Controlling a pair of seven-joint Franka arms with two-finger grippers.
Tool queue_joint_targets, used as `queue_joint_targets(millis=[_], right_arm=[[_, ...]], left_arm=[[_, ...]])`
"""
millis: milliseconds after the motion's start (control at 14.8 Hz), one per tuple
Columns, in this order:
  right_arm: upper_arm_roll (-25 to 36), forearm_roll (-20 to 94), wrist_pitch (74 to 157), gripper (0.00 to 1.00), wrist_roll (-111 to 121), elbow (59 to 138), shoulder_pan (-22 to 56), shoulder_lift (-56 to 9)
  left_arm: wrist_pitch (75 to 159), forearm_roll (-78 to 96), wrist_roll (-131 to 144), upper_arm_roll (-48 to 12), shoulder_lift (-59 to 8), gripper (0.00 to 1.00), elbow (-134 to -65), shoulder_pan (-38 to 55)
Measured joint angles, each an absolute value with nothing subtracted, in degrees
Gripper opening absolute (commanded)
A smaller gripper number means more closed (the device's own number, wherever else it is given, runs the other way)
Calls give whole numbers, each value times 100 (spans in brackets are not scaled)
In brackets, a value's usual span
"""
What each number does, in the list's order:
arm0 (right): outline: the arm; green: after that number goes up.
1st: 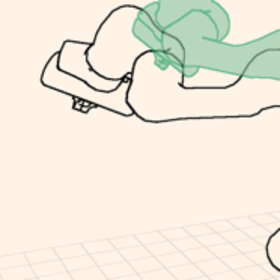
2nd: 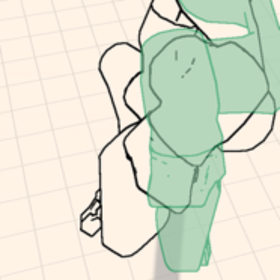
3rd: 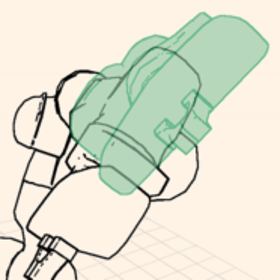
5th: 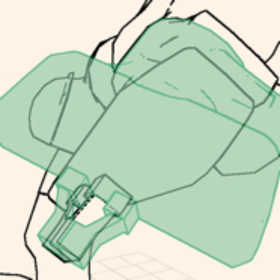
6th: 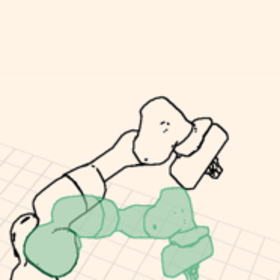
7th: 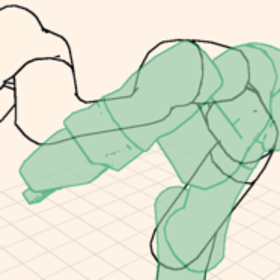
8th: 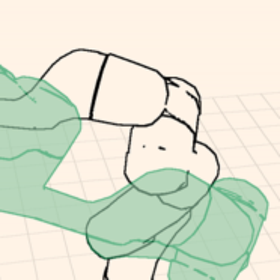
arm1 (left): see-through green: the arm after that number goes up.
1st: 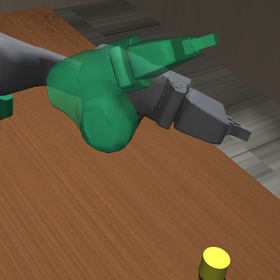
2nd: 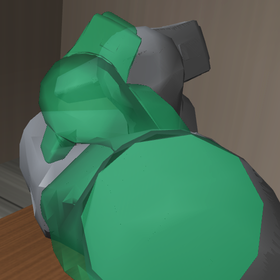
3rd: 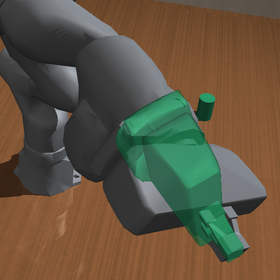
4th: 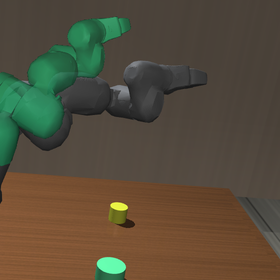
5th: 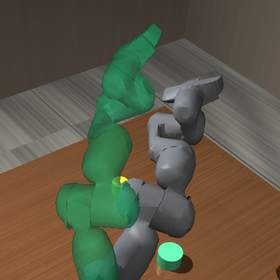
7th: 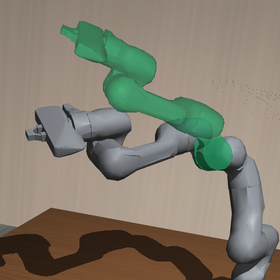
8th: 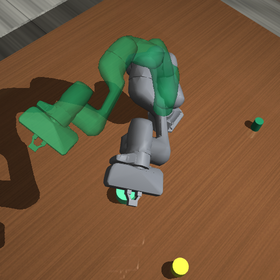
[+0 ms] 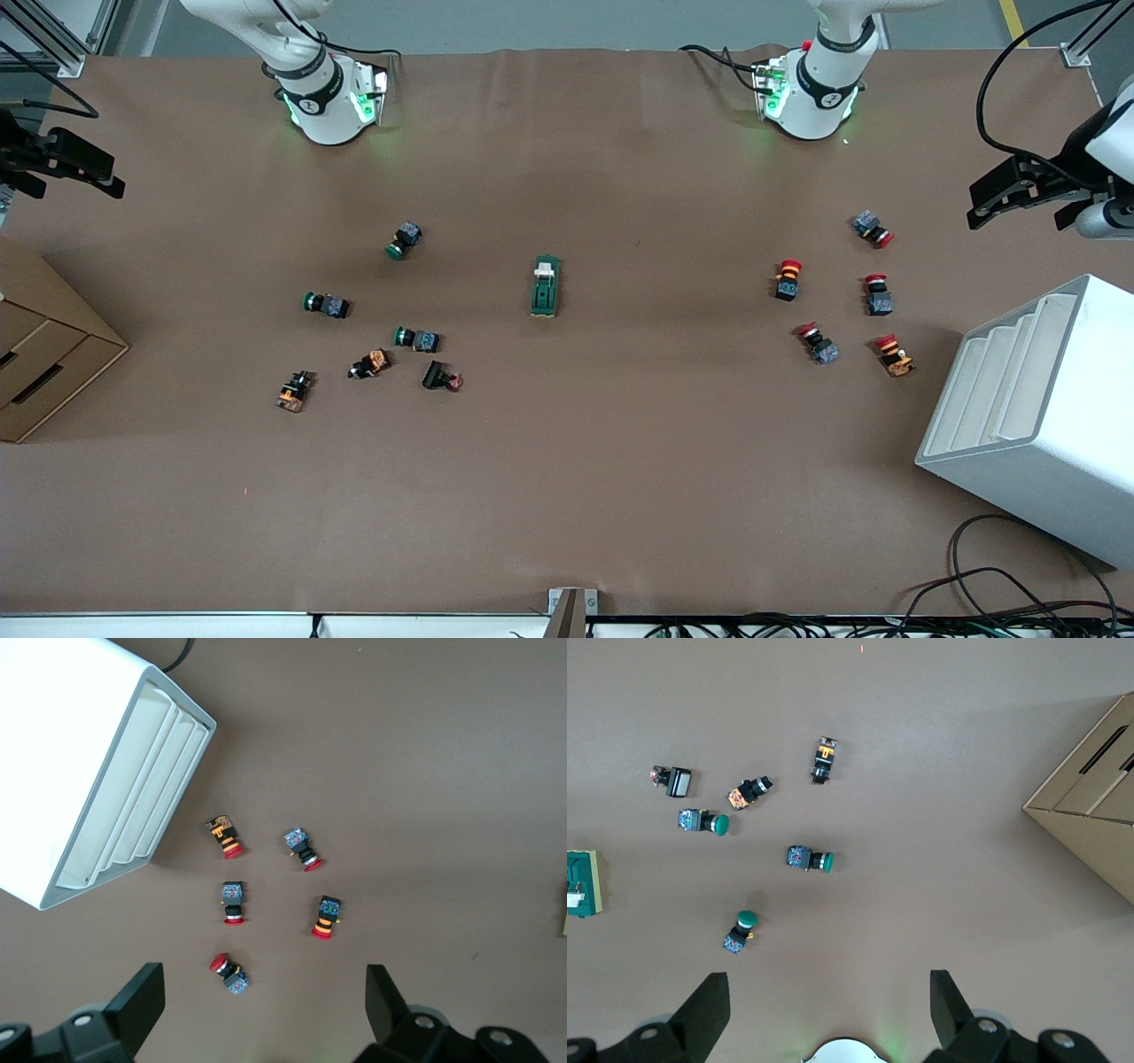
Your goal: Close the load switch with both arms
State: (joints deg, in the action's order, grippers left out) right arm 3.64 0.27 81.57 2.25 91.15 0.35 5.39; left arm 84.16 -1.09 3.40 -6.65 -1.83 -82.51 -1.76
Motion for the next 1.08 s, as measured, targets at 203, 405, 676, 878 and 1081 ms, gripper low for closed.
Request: queue_joint_targets(millis=[203,405,676,878,1081], right_arm=[[362,27,8142,100,226,9116,35,541],[342,27,8139,100,226,9116,40,547],[325,26,8137,100,226,9116,45,550],[320,26,8135,100,227,9116,47,550],[318,25,8134,100,227,9116,50,550]], left_arm=[[8414,-110,368,-653,-183,100,-8250,-192],[8415,-110,507,-674,-183,100,-8247,-169],[8455,-106,979,-960,-183,100,-8236,-67],[8566,-106,2276,-1726,-192,100,-8237,61],[8846,-115,3598,-2644,-240,100,-8390,173]])
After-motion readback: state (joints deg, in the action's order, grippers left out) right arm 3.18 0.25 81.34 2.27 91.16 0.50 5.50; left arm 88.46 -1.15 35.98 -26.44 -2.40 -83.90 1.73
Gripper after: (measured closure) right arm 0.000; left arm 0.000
